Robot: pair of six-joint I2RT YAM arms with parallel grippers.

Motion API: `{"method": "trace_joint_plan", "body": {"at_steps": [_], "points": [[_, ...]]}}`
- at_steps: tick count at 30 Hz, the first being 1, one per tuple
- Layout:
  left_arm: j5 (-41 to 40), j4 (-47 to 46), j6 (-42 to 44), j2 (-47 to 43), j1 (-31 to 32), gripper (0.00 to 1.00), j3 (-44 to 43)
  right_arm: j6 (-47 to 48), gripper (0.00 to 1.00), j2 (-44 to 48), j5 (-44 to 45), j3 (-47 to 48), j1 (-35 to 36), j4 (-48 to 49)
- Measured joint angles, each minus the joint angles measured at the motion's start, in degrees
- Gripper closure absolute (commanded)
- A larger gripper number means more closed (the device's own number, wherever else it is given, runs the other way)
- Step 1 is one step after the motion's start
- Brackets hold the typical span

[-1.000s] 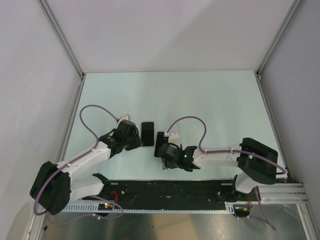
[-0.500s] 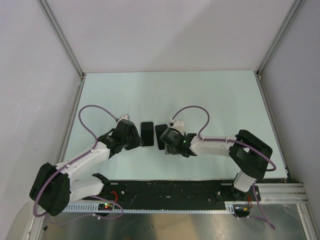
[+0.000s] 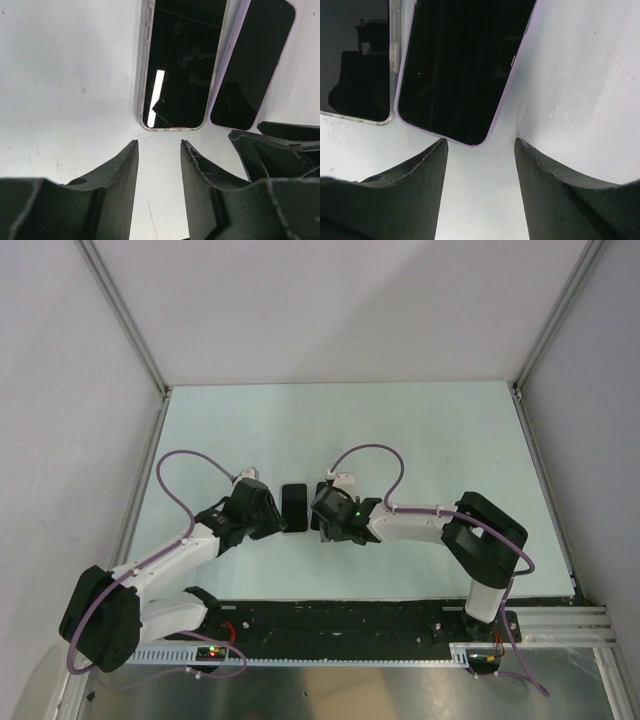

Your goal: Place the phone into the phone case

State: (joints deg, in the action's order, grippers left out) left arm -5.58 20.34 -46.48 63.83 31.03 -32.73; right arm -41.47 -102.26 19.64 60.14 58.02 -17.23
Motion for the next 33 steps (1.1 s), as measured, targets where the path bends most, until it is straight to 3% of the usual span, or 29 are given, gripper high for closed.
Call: {"method": "trace_joint_plan", "body": {"at_steps": [10, 12, 14, 16, 18, 26, 33], "points": [[0.42, -0.11, 0.63, -0.48, -0.04, 0.54, 0.00, 0.20, 0.29, 0.28, -1.25, 0.11, -0.63, -0.07], [0.87, -0.09, 1.46, -1.18, -0.04, 0.49, -0.04, 0.20, 0.25, 1.51, -1.29, -1.03, -0.39, -1.03], [1.60, -0.07, 2.49, -1.90, -0.04, 0.36, -0.31, 0.22, 0.20, 3.45, -1.33, -2.56, -0.15, -2.27], [2.34, -0.02, 3.72, -2.73, -0.04, 0.13, -0.72, 0.17, 0.13, 6.54, -1.51, -4.26, 0.00, -3.65], [2.93, 0.15, 5.20, -4.09, -0.04, 0.04, -1.31, 0.42, 0.08, 11.13, -1.66, -5.86, -0.04, -5.14], [1.38, 2.29, 9.25, -12.63, -0.04, 0.00, -9.51, 2.97, 0.01, 34.60, -2.19, -6.47, -7.89, -3.74], [-2.43, 3.19, 10.60, -16.90, -0.04, 0.00, -13.25, 4.94, 0.01, 42.91, -1.60, -7.17, -12.92, -1.22]]}}
